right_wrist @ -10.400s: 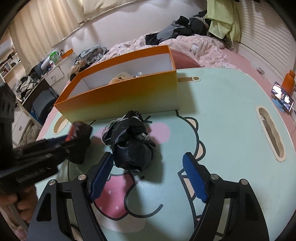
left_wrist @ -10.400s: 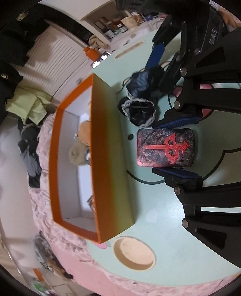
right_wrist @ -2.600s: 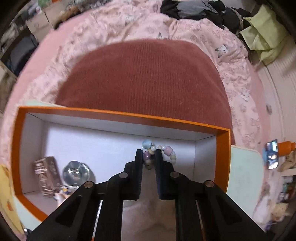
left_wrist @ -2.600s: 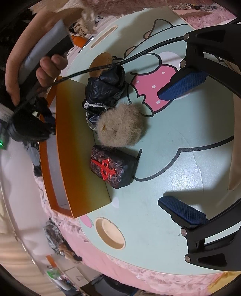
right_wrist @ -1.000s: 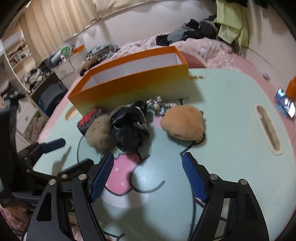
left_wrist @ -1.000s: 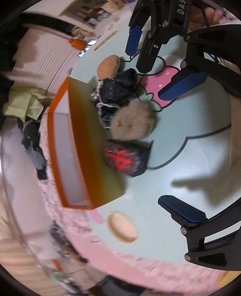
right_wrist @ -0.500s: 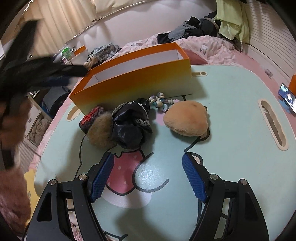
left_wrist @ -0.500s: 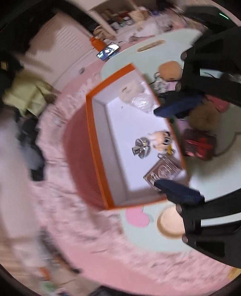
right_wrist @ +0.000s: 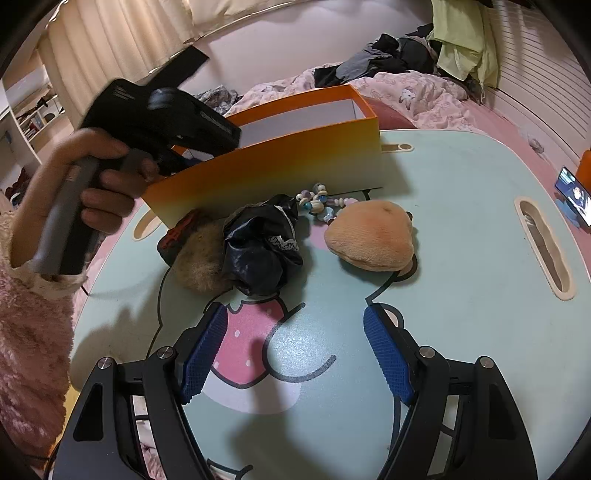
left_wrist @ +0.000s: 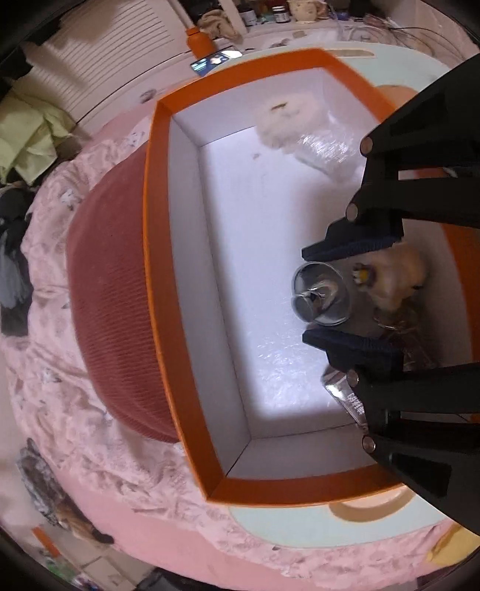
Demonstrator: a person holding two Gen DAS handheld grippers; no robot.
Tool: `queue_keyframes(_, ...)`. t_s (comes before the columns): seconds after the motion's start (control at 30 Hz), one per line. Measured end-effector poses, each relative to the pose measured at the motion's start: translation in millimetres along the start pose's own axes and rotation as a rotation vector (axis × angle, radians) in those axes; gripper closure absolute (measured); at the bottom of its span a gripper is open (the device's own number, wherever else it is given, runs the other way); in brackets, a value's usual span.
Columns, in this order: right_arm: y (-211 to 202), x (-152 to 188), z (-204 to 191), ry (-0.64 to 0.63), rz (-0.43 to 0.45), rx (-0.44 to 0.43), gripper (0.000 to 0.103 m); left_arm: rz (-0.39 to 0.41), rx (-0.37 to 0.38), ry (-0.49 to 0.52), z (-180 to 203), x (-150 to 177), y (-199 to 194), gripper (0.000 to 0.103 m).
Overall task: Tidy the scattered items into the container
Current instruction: 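Grasp the clear glass jar with the left tool, place it on the table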
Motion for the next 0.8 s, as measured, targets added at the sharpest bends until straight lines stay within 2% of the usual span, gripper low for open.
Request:
queue_keyframes(0.17, 0, 0, 0, 0.000, 0.000, 0.002, 0.027, 0.008, 0.030, 0.002, -1, 0, -5, 0.074)
queue_keyframes(0.33, -1, 0, 0, -0.001, -0.001, 0.003, 0.027, 0.110, 0.080, 0.005, -3, -4, -45, 0.074)
queue_keyframes(0.43, -1, 0, 0, 0.000, 0.000, 0.002, 0.027, 0.190, 0.129, 0.037, 1, 8, -79, 0.074)
queue_keyframes(0.5, -1, 1, 0, 0.001, 0.001, 0.002, 0.027, 0.221, 0.155, 0.061, 2, 24, -94, 0.074)
queue_keyframes(0.6, -1, 1, 0, -0.001, 0.000, 0.003, 0.027, 0.228, 0.240, 0.087, 2, 57, -106, 0.074)
queue_keyframes(0.7, -2, 0, 0, -0.001, -0.002, 0.004, 0.027, 0.198, 0.307, 0.105, 0, 96, -104, 0.074)
queue_keyframes(0.8, -2, 0, 1, 0.000, -0.002, 0.005, 0.027, 0.143, 0.314, 0.127, -2, 134, -90, 0.074)
Point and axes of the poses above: each gripper's, at about its wrist camera, not at the fingertips, and y roughly the way its jaws point, z to its right, x to its underside, the point moved 5 cm from there along y, roughly the way its jaws point
